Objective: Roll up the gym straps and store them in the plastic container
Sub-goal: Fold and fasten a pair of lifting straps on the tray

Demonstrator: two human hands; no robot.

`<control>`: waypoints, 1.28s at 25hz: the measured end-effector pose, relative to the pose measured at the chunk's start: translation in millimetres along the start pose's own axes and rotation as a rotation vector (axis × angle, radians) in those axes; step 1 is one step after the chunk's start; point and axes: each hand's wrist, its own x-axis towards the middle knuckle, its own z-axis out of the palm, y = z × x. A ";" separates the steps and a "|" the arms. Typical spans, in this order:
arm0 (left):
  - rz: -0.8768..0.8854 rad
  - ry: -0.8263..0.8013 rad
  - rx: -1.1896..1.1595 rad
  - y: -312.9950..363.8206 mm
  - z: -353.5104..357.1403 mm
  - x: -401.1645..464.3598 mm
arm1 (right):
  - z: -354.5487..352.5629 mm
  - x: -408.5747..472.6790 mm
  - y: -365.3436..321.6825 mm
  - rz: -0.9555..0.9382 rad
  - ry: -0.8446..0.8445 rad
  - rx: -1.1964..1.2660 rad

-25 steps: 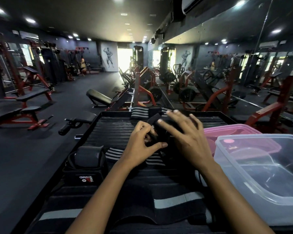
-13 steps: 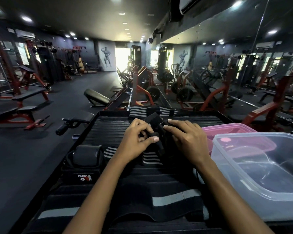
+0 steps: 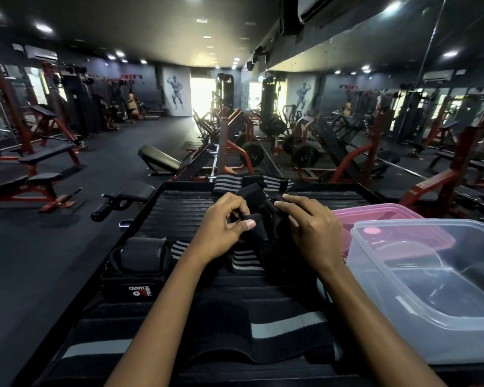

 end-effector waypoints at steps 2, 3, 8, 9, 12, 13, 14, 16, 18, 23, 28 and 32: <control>0.011 0.003 0.063 -0.4 -1.8 -0.3 | 1.4 -0.6 -0.4 -0.007 0.012 -0.003; 0.007 0.003 0.079 -0.1 -2.2 -0.2 | 1.8 -0.7 -0.7 -0.010 0.016 -0.003; -0.011 0.006 0.089 -2.0 -1.6 0.7 | -0.7 -0.9 -3.2 0.029 0.046 0.032; -0.014 0.009 0.094 -2.5 -2.1 1.2 | -0.9 -0.9 -3.3 0.036 0.049 0.037; -0.032 0.014 0.102 -3.9 -4.3 1.2 | -0.8 -0.8 -3.7 0.080 0.054 0.064; -0.032 0.015 0.101 -3.8 -4.6 1.0 | -0.9 -0.7 -3.9 0.089 0.057 0.071; -0.030 0.016 0.100 -3.8 -4.7 0.4 | -1.2 -0.8 -4.2 0.095 0.060 0.079; -0.027 0.027 0.100 -4.0 -5.6 0.3 | -1.7 -1.3 -5.3 0.108 0.067 0.093; -0.037 0.041 0.106 -4.0 -7.2 1.0 | -2.7 -1.4 -6.0 0.114 0.066 0.102; -0.061 0.072 0.158 -3.8 -9.2 0.4 | -1.3 -1.4 -7.9 0.100 0.058 0.101; -0.090 0.106 0.199 -5.6 -4.8 1.0 | -3.8 -0.3 -9.8 0.097 0.065 0.077; -0.163 0.223 0.266 -17.4 -16.1 2.6 | -6.3 -1.4 -0.1 0.172 0.107 0.099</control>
